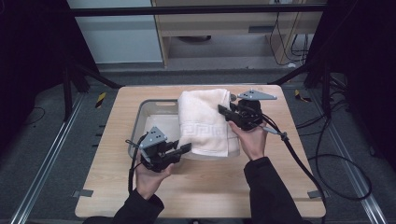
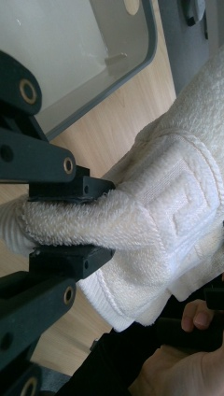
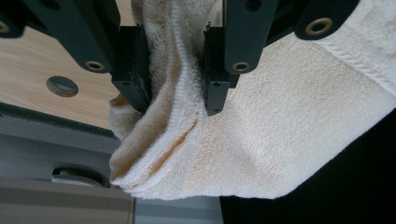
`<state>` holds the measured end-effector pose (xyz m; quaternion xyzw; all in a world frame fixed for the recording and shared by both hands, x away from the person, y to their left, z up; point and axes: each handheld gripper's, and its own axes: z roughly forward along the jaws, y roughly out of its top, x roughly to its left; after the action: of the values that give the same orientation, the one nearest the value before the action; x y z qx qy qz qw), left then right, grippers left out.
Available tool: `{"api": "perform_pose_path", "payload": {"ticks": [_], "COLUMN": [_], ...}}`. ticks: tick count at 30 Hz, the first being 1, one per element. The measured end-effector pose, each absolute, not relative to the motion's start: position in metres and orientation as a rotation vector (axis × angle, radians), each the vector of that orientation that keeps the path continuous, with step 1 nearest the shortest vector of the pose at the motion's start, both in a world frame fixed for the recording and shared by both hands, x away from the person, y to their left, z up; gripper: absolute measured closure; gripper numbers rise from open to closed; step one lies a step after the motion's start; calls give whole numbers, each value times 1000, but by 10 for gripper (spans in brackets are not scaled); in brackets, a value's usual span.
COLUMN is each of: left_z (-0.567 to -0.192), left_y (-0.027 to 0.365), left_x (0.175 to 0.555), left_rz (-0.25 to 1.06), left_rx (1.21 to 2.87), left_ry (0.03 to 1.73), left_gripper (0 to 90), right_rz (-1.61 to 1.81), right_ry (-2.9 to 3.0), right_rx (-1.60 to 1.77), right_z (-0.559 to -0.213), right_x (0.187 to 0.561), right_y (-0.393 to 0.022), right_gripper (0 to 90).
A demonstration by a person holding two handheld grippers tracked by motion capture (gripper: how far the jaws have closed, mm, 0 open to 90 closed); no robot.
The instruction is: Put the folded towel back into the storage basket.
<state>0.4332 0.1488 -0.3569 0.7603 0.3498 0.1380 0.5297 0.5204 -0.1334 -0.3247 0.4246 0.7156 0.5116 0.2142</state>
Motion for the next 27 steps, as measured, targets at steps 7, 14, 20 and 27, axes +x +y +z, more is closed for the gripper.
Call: {"api": "perform_pose_path", "payload": {"ticks": [7,14,20,27], "left_z": [-354,-352,-351,-349], "left_y": [158,166,175,187], "left_x": [435,436,437,439], "left_rz": [343,348,356,374], "left_rx": [1804,1797,1788,1779], "left_ry": [850,860,878,898], "left_gripper": [707,707,707,707], "right_rz": [1419,1405,1407,1410], "right_ry": [1984,1987,1995,2000], "right_rx": [1168,1155,1154,1141], "right_z": [-321,-317,-315,-312], "right_x": [525,527,531,535], "right_y": [-122,-112,-102,-90], "right_gripper": [667,668,668,668]}}
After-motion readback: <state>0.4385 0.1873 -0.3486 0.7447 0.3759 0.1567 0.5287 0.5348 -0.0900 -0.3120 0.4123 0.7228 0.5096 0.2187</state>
